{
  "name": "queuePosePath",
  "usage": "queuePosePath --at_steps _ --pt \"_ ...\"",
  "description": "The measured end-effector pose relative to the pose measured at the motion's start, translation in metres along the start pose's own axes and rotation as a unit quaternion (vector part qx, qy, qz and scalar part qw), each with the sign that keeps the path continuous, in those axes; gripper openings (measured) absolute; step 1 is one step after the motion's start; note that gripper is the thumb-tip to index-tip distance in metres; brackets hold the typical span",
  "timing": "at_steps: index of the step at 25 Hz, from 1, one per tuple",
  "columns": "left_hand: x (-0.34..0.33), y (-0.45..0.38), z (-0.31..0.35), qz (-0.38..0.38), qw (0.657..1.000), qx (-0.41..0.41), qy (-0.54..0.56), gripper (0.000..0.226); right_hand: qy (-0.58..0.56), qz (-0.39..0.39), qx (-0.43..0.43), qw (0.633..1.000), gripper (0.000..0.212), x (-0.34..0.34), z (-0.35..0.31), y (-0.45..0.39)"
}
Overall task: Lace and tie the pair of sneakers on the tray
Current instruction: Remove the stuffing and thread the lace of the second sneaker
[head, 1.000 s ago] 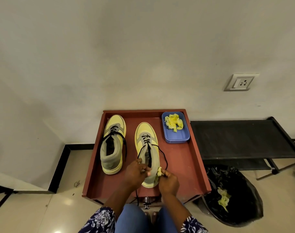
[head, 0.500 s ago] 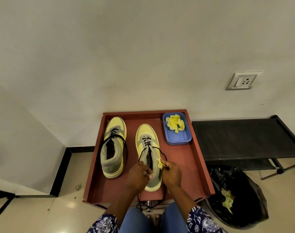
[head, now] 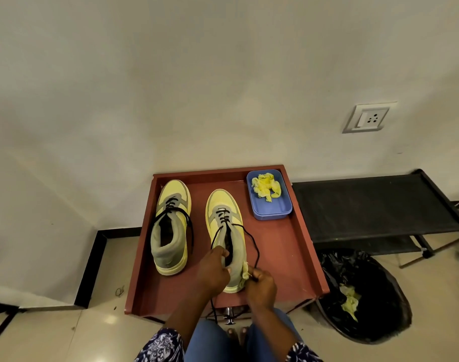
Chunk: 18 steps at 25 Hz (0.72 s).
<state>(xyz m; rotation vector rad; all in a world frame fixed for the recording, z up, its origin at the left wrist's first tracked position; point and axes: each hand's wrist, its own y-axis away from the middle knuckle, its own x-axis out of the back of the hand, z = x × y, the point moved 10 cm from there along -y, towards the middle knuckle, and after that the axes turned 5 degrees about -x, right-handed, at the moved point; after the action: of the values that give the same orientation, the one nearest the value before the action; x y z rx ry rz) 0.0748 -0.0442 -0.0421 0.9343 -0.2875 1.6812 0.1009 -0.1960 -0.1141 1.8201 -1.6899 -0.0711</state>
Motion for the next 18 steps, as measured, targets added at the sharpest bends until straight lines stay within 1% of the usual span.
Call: queuePosePath --at_steps 2,5,8,11,13,15,18 --pt "0.000 0.001 -0.001 -0.001 1.000 0.000 0.004 0.036 -0.018 -0.007 -0.016 1.000 0.026 0.002 -0.003 -0.003" --pt "-0.001 0.001 -0.003 0.005 1.000 0.003 0.016 0.034 -0.028 -0.024 -0.062 0.997 0.026 0.004 -0.002 -0.013" --pt "-0.001 0.001 -0.003 0.010 1.000 0.005 0.018 0.032 -0.001 -0.032 -0.097 0.995 0.023 0.000 -0.005 -0.027" --pt "-0.001 0.001 -0.001 0.011 1.000 0.001 0.009 0.031 -0.019 -0.052 -0.105 0.993 0.023 -0.006 -0.019 -0.044" --pt "0.000 0.002 0.000 0.016 1.000 -0.005 0.004 0.029 -0.058 -0.077 -0.097 0.991 0.029 -0.013 -0.033 -0.050" --pt "0.000 0.001 0.001 0.016 1.000 -0.014 0.003 0.028 -0.079 -0.091 -0.068 0.990 0.030 -0.016 -0.048 -0.046" --pt "-0.001 0.000 0.000 0.015 1.000 -0.021 0.000 0.028 -0.032 -0.091 0.014 0.995 0.031 -0.013 -0.066 -0.036"
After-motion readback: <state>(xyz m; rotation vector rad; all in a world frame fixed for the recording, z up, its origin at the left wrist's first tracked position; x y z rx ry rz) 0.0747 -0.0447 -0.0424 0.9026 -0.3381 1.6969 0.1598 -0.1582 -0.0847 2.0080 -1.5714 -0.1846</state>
